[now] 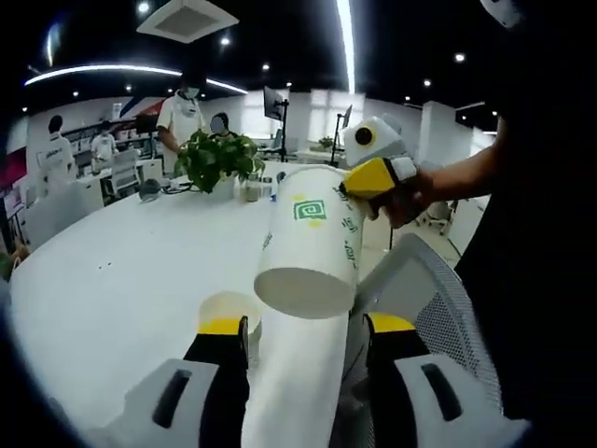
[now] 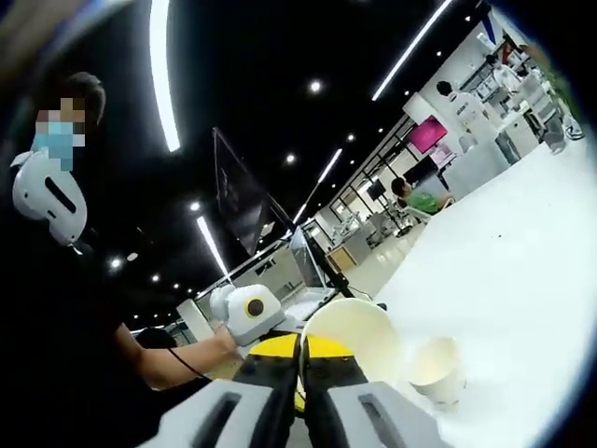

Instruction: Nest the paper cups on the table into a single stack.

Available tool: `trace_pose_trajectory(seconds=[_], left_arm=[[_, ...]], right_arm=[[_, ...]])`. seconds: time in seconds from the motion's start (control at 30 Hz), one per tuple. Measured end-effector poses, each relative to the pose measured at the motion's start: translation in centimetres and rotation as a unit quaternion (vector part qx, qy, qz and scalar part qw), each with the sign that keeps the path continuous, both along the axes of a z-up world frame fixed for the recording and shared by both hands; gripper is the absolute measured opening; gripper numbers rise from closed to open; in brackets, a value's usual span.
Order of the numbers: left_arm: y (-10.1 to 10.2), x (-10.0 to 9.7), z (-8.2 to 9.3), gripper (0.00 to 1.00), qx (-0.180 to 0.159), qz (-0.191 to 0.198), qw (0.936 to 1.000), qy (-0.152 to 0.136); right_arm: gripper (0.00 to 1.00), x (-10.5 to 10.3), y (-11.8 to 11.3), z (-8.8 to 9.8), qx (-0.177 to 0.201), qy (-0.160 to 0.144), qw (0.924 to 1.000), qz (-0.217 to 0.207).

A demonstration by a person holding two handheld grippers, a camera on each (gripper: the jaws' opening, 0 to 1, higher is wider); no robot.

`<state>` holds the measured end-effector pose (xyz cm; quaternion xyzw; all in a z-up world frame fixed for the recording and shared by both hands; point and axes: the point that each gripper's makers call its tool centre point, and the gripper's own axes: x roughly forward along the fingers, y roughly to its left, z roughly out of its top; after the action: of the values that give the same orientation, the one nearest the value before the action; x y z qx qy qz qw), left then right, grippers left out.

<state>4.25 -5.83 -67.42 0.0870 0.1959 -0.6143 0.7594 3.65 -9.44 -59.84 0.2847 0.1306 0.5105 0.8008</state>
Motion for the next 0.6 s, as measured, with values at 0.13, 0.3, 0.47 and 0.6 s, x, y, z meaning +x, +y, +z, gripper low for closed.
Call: trace_pose_trajectory(seconds=[0.13,0.3,0.47,0.6], left_arm=[[0.7,0.2,-0.1,0.57,0.001,0.016,0.9998,-0.008],[1.5,0.4,0.2,0.65,-0.011,0.037,0.9991,-0.016],[2.1,0.5,0.1,0.71,-0.012,0.051,0.9984,-0.019],[2.4,0.5,0.1,0.82,-0.010,0.059,0.9979,-0.026]], right_arm=[[0.00,0.4,-0.1,0.1,-0.018,-0.010,0.9998,-0.001],[0.00,1.5,-0.5,0.1,-0.047,-0.023,0.9986,-0.006],[0.00,2.6,-0.6,-0.1,-0.078,-0.033,0.9963,-0.011],[0.00,3.5,-0.4,-0.9,-0.128,-0.049,0.9905,-0.009]])
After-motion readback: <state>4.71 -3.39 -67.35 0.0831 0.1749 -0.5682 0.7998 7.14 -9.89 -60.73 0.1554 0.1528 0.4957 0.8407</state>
